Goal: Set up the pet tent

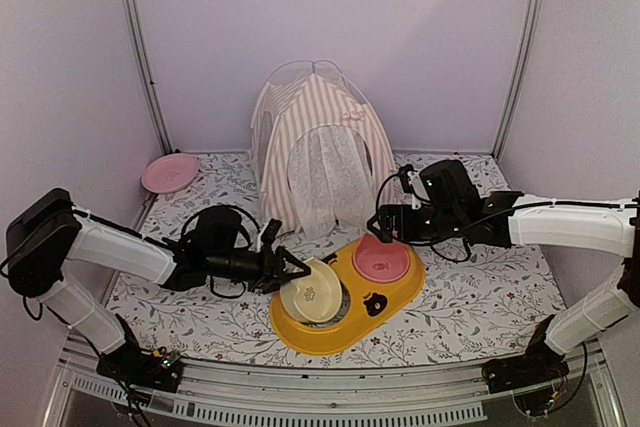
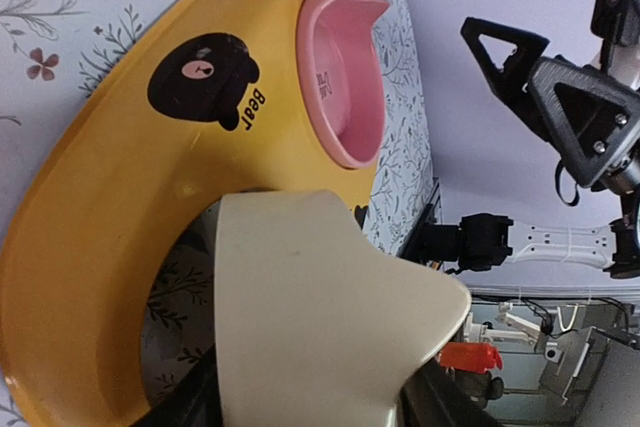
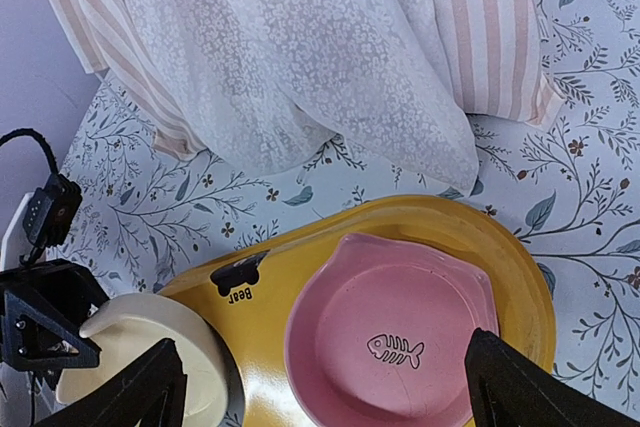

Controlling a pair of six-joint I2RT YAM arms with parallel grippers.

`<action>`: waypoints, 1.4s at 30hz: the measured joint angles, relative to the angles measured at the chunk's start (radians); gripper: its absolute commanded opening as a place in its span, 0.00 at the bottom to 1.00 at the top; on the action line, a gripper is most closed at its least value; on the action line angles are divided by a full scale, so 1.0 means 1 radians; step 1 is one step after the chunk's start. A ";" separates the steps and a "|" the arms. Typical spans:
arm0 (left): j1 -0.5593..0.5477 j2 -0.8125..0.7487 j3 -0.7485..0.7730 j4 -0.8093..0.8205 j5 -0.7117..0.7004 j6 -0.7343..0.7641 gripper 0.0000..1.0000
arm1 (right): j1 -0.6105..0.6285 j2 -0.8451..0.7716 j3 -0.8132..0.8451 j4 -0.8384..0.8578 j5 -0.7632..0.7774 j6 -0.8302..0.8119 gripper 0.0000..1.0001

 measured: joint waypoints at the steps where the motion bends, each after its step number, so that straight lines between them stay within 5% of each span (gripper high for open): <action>1: -0.006 0.003 0.022 -0.029 -0.009 0.013 0.59 | 0.000 0.000 0.000 0.000 0.000 0.000 0.99; 5: -0.033 -0.014 0.148 -0.236 -0.091 0.132 0.66 | 0.000 0.000 0.000 0.000 0.000 0.000 0.99; 14: -0.047 -0.089 0.321 -0.608 -0.338 0.397 0.64 | 0.000 0.000 0.000 0.000 0.000 0.000 0.99; 20: -0.108 -0.058 0.389 -0.770 -0.421 0.514 0.45 | 0.000 0.000 0.000 0.000 0.000 -0.001 0.99; 32: -0.143 0.050 0.425 -0.846 -0.479 0.577 0.18 | 0.000 0.004 0.000 0.000 -0.001 -0.001 0.99; 42: -0.150 0.218 0.549 -0.887 -0.508 0.624 0.15 | 0.000 0.013 -0.007 0.000 0.001 0.000 0.99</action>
